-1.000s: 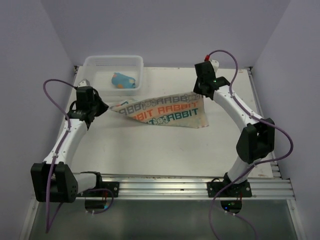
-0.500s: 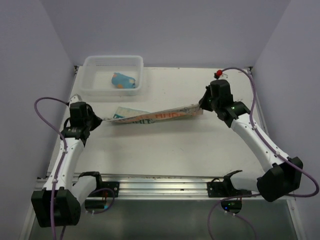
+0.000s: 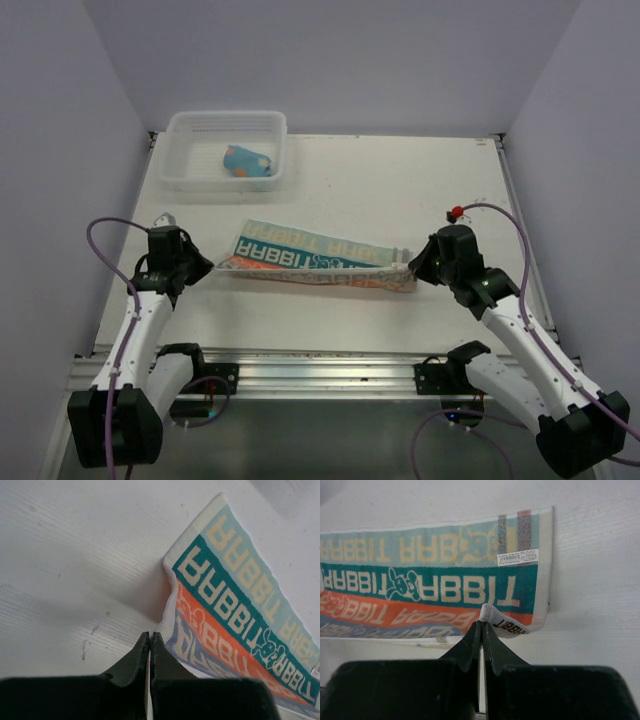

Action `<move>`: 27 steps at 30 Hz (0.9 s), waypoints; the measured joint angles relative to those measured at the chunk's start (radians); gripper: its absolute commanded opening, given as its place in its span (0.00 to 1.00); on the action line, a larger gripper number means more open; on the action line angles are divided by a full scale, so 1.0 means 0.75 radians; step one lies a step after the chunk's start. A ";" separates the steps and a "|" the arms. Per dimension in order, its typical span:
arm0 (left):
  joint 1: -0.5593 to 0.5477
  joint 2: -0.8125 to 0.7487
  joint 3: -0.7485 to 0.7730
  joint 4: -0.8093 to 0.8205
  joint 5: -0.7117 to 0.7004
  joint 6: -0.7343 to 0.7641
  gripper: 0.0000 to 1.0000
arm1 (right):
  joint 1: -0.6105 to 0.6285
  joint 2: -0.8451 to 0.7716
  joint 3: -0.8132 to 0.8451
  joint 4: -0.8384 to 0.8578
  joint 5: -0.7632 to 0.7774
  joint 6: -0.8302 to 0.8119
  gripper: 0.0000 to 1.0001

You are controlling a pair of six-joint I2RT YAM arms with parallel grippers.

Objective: Roll the towels
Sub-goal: Flatten the towel

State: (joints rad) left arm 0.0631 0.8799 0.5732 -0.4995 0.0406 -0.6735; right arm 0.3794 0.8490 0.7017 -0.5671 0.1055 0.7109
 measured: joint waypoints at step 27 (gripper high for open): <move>0.001 0.208 -0.131 0.191 0.137 -0.070 0.00 | 0.034 -0.382 -0.388 -0.110 0.019 0.184 0.00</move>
State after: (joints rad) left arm 0.0635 1.0355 0.4747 -0.3561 0.1432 -0.7258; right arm 0.4049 0.5625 0.4107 -0.6498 0.1196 0.8486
